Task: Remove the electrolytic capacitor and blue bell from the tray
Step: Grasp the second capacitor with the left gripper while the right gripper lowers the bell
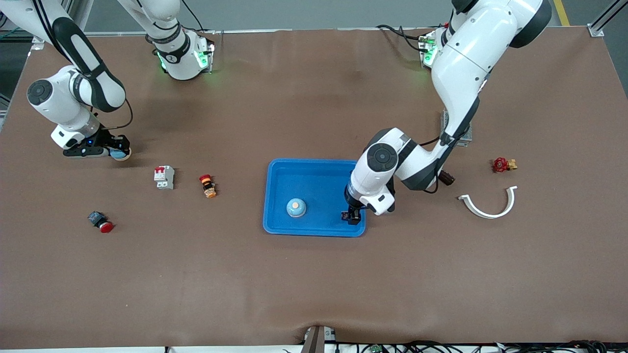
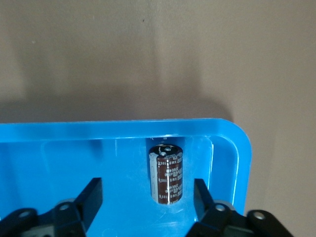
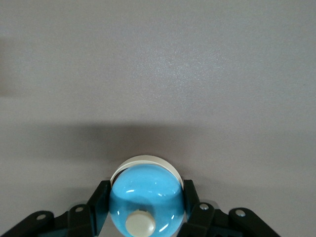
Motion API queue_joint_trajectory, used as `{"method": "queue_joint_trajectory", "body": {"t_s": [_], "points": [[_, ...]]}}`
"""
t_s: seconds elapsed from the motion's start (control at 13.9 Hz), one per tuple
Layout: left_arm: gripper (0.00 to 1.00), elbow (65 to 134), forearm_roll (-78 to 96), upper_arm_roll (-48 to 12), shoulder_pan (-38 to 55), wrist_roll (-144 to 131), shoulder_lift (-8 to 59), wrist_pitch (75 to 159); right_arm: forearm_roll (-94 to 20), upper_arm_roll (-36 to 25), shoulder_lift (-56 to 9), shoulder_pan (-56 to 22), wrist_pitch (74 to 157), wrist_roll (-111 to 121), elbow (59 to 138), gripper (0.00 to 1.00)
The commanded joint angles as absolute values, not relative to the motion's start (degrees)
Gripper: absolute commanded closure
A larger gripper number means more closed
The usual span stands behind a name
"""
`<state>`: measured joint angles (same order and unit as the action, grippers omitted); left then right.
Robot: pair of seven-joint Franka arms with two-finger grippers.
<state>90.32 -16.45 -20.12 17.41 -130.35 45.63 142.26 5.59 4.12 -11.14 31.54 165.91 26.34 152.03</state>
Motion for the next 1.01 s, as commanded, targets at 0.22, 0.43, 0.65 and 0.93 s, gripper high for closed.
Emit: {"method": "queue_joint_trajectory", "body": {"t_s": [0.22, 0.43, 0.65, 0.93], "points": [[0.26, 86.57, -16.7, -18.98, 19.25, -132.28, 48.96, 143.44, 5.1, 5.36, -12.39, 33.31, 166.55, 26.63, 152.14, 0.0], [0.31, 86.49, -16.79, -18.98, 19.25, -131.92, 49.65, 143.44, 5.1, 7.02, -11.43, 33.05, 165.76, 26.54, 152.05, 0.0], [0.43, 86.48, -16.87, -18.98, 19.25, -131.75, 49.75, 143.44, 5.01, 8.96, -7.49, 32.96, 157.9, 26.46, 150.31, 0.0], [0.54, 86.48, -16.88, -18.98, 19.16, -131.75, 49.75, 143.44, -2.0, 8.96, -1.42, 26.73, 137.08, 26.37, 141.71, 0.0]]}}
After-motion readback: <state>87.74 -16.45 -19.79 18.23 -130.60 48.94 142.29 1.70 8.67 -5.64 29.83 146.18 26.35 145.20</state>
